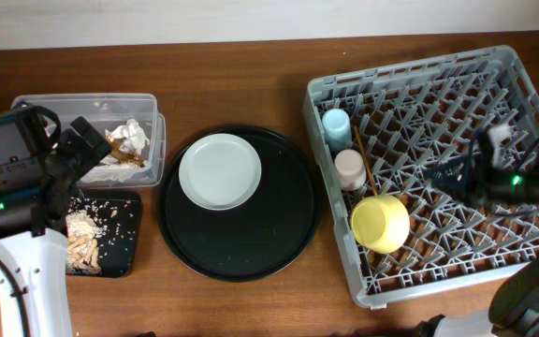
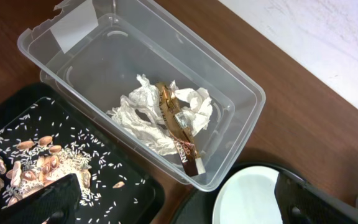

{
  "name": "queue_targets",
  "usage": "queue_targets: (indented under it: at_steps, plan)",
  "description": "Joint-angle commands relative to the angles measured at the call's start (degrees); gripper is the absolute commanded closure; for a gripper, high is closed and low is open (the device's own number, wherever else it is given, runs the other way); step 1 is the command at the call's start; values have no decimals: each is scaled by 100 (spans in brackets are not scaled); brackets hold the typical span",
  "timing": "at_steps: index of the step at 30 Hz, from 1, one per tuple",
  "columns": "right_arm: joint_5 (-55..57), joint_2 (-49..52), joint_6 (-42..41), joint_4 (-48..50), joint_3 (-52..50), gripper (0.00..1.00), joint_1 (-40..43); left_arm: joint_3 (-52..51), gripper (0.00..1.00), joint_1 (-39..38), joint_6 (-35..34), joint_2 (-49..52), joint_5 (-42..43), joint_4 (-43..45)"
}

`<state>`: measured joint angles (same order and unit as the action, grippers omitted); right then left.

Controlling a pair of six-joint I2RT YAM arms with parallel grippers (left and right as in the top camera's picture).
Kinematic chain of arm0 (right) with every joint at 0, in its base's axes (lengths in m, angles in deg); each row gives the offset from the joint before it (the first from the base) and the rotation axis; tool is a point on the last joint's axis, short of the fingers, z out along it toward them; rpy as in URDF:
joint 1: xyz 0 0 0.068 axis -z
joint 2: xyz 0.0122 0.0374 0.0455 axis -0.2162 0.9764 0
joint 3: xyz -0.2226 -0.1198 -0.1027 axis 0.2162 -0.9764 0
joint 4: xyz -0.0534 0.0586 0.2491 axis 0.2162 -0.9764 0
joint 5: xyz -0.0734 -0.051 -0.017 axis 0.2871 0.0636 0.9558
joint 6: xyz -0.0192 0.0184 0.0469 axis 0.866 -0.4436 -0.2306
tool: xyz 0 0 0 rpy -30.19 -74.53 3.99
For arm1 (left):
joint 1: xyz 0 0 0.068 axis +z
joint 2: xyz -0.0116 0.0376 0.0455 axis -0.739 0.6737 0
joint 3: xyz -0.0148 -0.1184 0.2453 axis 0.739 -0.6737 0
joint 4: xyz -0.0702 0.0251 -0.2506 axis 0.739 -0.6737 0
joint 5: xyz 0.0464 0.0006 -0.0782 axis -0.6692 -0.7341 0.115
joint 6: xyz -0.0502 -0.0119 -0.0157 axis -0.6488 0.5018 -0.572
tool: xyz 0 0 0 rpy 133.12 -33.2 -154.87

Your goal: Sort waste into correct bins and load items into the dishwasher rack

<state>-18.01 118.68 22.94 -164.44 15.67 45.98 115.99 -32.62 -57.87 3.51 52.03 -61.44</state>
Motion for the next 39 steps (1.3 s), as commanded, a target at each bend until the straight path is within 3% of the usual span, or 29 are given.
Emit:
queue_targets:
  at_steps: [1,3,5,6,8,11,15,24,28,35,39]
  plan:
    - [1637,-33,-1665,22,1211,52,-671,59,1,31,-15,-28,42,9]
    - [2369,-44,-2096,22,1668,59,-1355,59,1,31,-15,-28,42,7]
    - [2852,-46,-2299,66,1880,73,-2059,59,1,31,-15,-28,42,9]
    - [3202,-46,-2400,133,1897,74,-2483,59,1,31,-15,-28,42,4]
    - [3982,-2,-2573,181,1891,74,-3202,59,1,31,-15,-28,42,7]
    - [5335,192,-2920,181,1764,64,-4459,59,1,31,-15,-28,42,7]
    - [5958,424,-3237,219,1493,60,-5333,59,1,31,-15,-28,42,7]
    - [5923,586,-3346,1099,546,59,-5711,59,1,31,-15,-28,42,7]
    - [5198,586,-3342,1665,57,61,-5711,59,0,31,-15,-28,42,7]
    - [4878,586,-3392,2280,-216,82,-5711,59,1,31,-15,-28,42,7]
    - [4874,586,-3895,2750,-216,92,-5711,59,1,31,-15,-28,42,7]
